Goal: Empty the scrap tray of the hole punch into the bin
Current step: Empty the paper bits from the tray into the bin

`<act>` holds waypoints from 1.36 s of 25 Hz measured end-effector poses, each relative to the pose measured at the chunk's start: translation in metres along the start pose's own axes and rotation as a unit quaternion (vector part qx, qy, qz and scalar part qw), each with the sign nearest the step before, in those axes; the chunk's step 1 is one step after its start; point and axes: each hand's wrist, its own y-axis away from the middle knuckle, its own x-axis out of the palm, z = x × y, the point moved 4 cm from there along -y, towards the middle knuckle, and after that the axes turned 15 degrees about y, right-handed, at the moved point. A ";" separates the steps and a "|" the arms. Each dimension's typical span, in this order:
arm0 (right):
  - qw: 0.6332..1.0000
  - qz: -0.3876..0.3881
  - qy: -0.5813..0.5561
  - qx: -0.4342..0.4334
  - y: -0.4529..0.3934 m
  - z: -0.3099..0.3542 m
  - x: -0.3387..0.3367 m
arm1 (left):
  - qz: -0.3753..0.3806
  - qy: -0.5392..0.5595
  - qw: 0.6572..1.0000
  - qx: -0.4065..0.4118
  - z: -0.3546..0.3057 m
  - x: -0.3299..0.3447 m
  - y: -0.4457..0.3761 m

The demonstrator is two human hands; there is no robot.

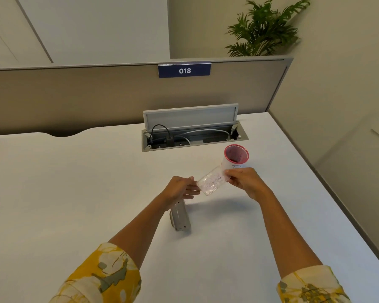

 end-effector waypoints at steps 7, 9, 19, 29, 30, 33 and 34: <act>0.968 -0.233 -0.053 0.083 -0.037 -0.001 -0.081 | -0.030 -0.295 0.941 0.163 -0.031 0.055 -0.028; 0.956 -0.284 -0.008 0.073 -0.040 0.004 -0.090 | -0.023 -0.343 0.925 0.164 -0.033 0.074 -0.037; 0.921 -0.328 0.209 -0.034 -0.045 0.040 -0.075 | 0.045 -0.578 0.796 0.173 -0.032 0.110 -0.068; 0.893 -0.218 0.364 -0.150 -0.040 0.032 -0.042 | 0.054 -0.636 0.749 0.177 -0.027 0.109 -0.073; 0.891 -0.212 0.370 -0.155 -0.038 0.030 -0.042 | 0.056 -0.638 0.747 0.179 -0.027 0.109 -0.073; 0.886 -0.230 0.361 -0.182 -0.031 0.025 -0.045 | 0.056 -0.647 0.739 0.178 -0.026 0.110 -0.073; 0.882 -0.239 0.356 -0.192 -0.029 0.024 -0.046 | 0.054 -0.650 0.737 0.179 -0.026 0.110 -0.072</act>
